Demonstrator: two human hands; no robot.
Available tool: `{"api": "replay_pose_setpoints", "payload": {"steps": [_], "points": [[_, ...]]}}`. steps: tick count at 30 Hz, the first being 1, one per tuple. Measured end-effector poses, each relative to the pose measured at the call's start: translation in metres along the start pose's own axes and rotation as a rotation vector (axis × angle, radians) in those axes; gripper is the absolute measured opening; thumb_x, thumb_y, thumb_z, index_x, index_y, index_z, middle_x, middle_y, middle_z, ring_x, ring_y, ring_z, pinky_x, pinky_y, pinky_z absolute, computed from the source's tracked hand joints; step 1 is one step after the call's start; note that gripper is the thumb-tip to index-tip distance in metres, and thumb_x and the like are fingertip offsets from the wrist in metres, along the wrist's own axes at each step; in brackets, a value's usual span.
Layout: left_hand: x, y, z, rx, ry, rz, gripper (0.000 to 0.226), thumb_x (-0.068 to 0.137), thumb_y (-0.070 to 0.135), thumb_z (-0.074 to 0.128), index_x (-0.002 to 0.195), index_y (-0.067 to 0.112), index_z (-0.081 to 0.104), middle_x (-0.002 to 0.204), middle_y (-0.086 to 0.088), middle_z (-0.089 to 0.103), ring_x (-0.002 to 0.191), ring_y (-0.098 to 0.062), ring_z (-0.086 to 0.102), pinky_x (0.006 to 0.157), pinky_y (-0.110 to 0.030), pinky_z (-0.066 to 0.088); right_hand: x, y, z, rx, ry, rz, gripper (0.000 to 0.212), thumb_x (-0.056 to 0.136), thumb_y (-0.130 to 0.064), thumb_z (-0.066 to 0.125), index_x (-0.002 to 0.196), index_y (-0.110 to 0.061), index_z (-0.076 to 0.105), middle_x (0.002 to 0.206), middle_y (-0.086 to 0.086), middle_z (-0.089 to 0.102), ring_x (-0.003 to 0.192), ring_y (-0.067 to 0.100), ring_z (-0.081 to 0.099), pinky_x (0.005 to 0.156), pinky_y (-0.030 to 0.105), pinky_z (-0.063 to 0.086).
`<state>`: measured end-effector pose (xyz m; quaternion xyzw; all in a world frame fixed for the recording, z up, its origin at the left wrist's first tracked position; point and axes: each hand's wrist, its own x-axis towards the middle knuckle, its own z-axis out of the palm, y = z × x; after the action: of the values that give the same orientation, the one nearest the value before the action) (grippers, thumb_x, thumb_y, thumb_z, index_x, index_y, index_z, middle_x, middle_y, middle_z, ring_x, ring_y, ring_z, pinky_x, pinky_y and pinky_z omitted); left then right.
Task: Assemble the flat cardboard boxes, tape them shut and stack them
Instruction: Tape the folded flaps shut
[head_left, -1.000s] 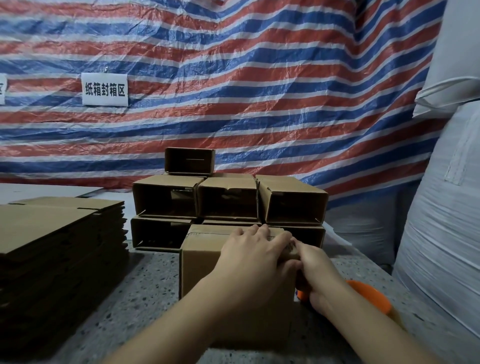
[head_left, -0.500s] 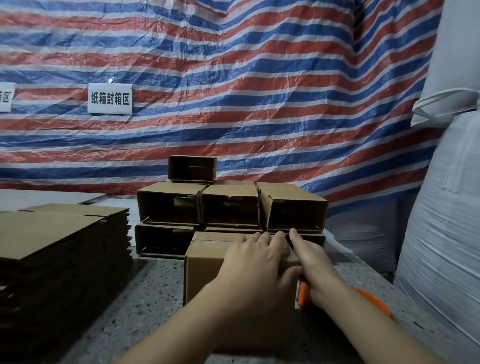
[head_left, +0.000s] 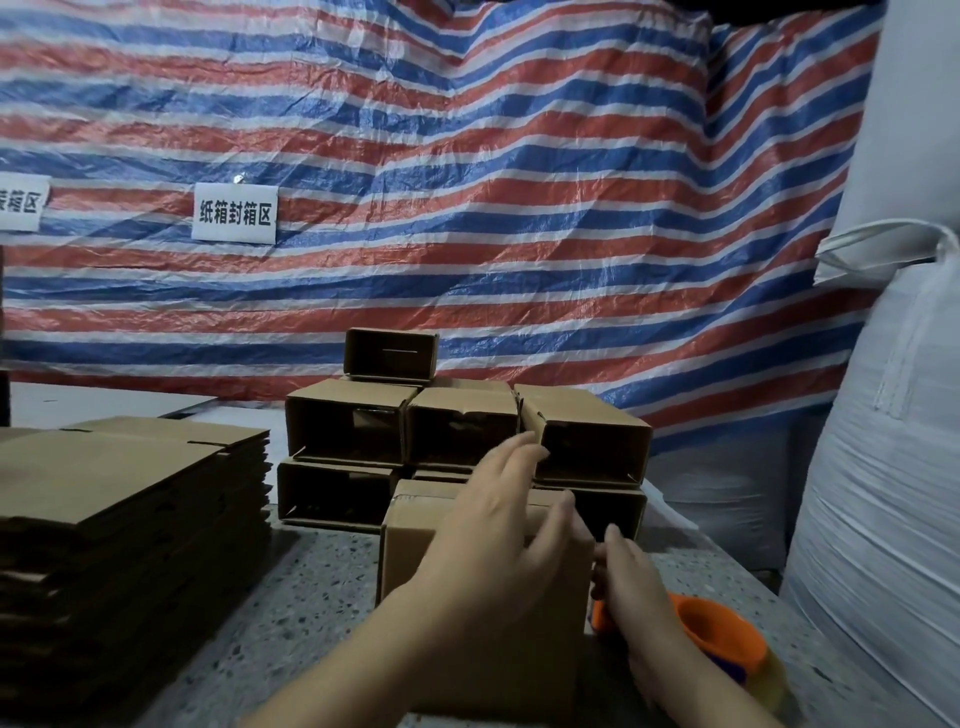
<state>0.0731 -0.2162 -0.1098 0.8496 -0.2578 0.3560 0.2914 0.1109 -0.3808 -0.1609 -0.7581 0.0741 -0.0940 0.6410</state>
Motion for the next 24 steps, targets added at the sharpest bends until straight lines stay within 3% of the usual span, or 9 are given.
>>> {"api": "replay_pose_setpoints", "payload": {"steps": [2, 6, 9, 12, 16, 18, 20, 22, 24], "points": [[-0.006, -0.005, -0.018, -0.042, 0.168, -0.017, 0.056, 0.095, 0.059, 0.03, 0.141, 0.03, 0.04, 0.148, 0.016, 0.036, 0.134, 0.013, 0.024, 0.111, -0.017, 0.023, -0.004, -0.003, -0.008, -0.008, 0.035, -0.082, 0.04, 0.108, -0.047, 0.027, 0.105, -0.023, 0.06, 0.109, 0.006, 0.063, 0.099, 0.021, 0.059, 0.077, 0.035, 0.045], [-0.026, -0.038, -0.044, -0.144, 0.388, -0.202, 0.06, 0.094, 0.055, 0.035, 0.141, 0.019, 0.044, 0.135, 0.007, 0.048, 0.126, -0.003, 0.043, 0.105, -0.028, 0.037, -0.017, 0.006, -0.016, -0.018, -0.085, -0.236, 0.037, 0.105, -0.05, 0.023, 0.123, -0.04, 0.054, 0.131, -0.003, 0.058, 0.124, 0.019, 0.054, 0.11, 0.047, 0.041], [-0.053, -0.06, -0.042, -0.275, 0.277, -0.454, 0.07, 0.095, 0.065, 0.027, 0.15, 0.023, 0.033, 0.15, 0.004, 0.041, 0.134, -0.009, 0.038, 0.108, -0.033, 0.036, -0.022, 0.009, -0.01, 0.038, -0.197, -0.239, 0.057, 0.099, -0.061, 0.025, 0.149, -0.036, 0.038, 0.152, -0.004, 0.043, 0.144, 0.018, 0.037, 0.122, 0.048, 0.027], [-0.075, -0.072, -0.03, -0.394, 0.131, -0.619, 0.079, 0.085, 0.064, 0.027, 0.155, 0.028, 0.024, 0.158, 0.005, 0.032, 0.14, -0.009, 0.031, 0.111, -0.032, 0.03, -0.018, 0.013, -0.003, 0.143, -0.228, -0.151, 0.051, 0.107, -0.041, 0.025, 0.154, -0.022, 0.03, 0.16, 0.004, 0.034, 0.148, 0.024, 0.03, 0.122, 0.049, 0.025], [-0.082, -0.069, -0.026, -0.627, -0.057, -0.691, 0.056, 0.088, 0.065, 0.024, 0.137, 0.047, 0.044, 0.128, 0.029, 0.055, 0.116, 0.015, 0.048, 0.083, -0.003, 0.041, -0.026, 0.024, 0.002, 0.048, -0.283, -0.099, 0.028, 0.105, -0.046, 0.028, 0.126, -0.048, 0.046, 0.103, -0.032, 0.066, 0.094, -0.012, 0.062, 0.076, 0.014, 0.049], [-0.072, -0.07, -0.03, -0.673, -0.012, -0.724, 0.049, 0.088, 0.067, 0.023, 0.119, 0.05, 0.057, 0.104, 0.033, 0.065, 0.099, 0.019, 0.056, 0.075, -0.009, 0.041, -0.027, 0.01, 0.001, 0.05, -0.262, -0.089, 0.031, 0.095, -0.059, 0.029, 0.117, -0.051, 0.049, 0.093, -0.034, 0.07, 0.085, -0.015, 0.065, 0.063, 0.008, 0.049], [-0.045, -0.075, -0.031, -0.689, 0.051, -0.783, 0.05, 0.097, 0.059, 0.018, 0.113, 0.046, 0.063, 0.102, 0.022, 0.071, 0.098, 0.008, 0.061, 0.078, -0.022, 0.045, -0.023, -0.01, -0.002, 0.007, -0.242, -0.069, 0.047, 0.082, -0.071, 0.031, 0.117, -0.051, 0.056, 0.105, -0.026, 0.07, 0.096, -0.006, 0.065, 0.072, 0.018, 0.05], [-0.024, -0.081, -0.039, -0.834, 0.048, -0.9, 0.052, 0.106, 0.043, 0.016, 0.135, 0.024, 0.056, 0.131, -0.007, 0.064, 0.121, -0.022, 0.057, 0.1, -0.039, 0.044, -0.019, -0.029, -0.008, -0.026, -0.22, -0.019, 0.056, 0.081, -0.079, 0.028, 0.114, -0.048, 0.062, 0.118, -0.014, 0.067, 0.104, 0.006, 0.06, 0.083, 0.03, 0.046], [-0.026, -0.085, -0.048, -0.88, -0.027, -0.925, 0.052, 0.105, 0.048, 0.02, 0.132, 0.023, 0.057, 0.131, -0.01, 0.063, 0.124, -0.028, 0.055, 0.112, -0.044, 0.035, -0.012, -0.039, -0.017, -0.071, -0.216, 0.088, 0.072, 0.089, -0.081, 0.025, 0.139, -0.037, 0.053, 0.142, 0.002, 0.055, 0.126, 0.022, 0.053, 0.104, 0.043, 0.041]]}}
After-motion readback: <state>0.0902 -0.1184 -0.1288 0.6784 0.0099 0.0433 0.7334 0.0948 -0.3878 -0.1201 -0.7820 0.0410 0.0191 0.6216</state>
